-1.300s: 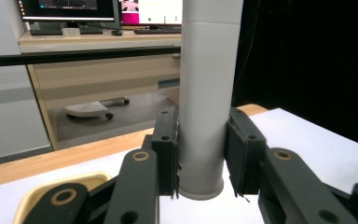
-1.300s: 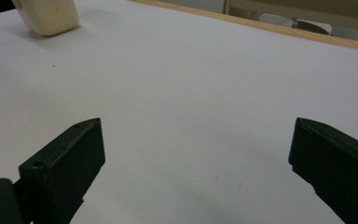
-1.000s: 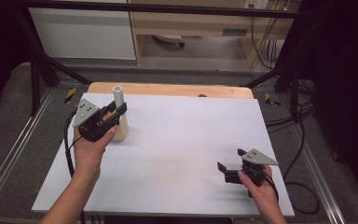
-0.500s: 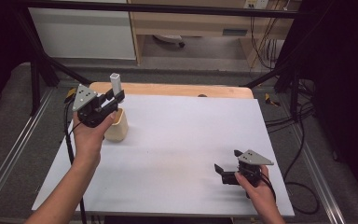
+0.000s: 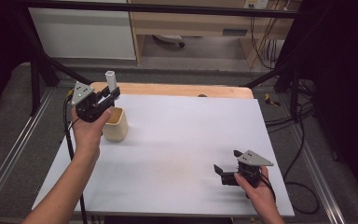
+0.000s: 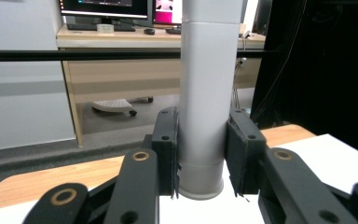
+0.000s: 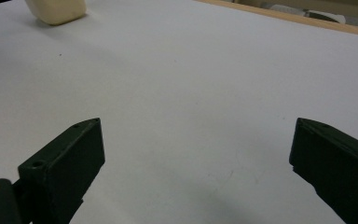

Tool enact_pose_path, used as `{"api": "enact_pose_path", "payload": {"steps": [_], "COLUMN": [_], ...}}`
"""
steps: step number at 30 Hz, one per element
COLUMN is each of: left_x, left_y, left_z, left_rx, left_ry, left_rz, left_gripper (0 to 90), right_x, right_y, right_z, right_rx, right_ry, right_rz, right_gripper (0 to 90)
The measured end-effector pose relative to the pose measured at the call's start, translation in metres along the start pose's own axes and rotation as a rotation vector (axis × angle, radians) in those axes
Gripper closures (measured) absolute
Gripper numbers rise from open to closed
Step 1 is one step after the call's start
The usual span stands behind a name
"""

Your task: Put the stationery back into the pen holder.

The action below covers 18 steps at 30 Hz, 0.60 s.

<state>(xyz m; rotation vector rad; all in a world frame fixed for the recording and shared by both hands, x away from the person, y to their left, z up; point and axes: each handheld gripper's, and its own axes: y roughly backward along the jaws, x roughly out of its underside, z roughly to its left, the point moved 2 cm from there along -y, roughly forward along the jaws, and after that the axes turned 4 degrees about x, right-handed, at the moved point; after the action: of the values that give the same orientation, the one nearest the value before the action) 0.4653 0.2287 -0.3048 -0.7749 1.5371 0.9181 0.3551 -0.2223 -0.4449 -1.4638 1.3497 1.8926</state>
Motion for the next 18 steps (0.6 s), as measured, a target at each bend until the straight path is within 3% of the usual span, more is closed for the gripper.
{"api": "enact_pose_path", "payload": {"steps": [10,18], "left_x": [0.022,0.029], "left_y": [-0.004,-0.001], "left_z": [0.018,0.027], "left_rx": [-0.038,-0.056], "left_ry": [0.076,0.092], "left_rz": [0.027,0.037], "left_gripper": [67.8,67.7], "right_x": [0.000,0.001], "right_y": [0.000,-0.001], "right_z": [0.000,0.000], "right_rx": [-0.001,0.002], "right_ry": [0.003,0.012], "right_rz": [0.005,0.011], "right_gripper": [3.7,3.7]}}
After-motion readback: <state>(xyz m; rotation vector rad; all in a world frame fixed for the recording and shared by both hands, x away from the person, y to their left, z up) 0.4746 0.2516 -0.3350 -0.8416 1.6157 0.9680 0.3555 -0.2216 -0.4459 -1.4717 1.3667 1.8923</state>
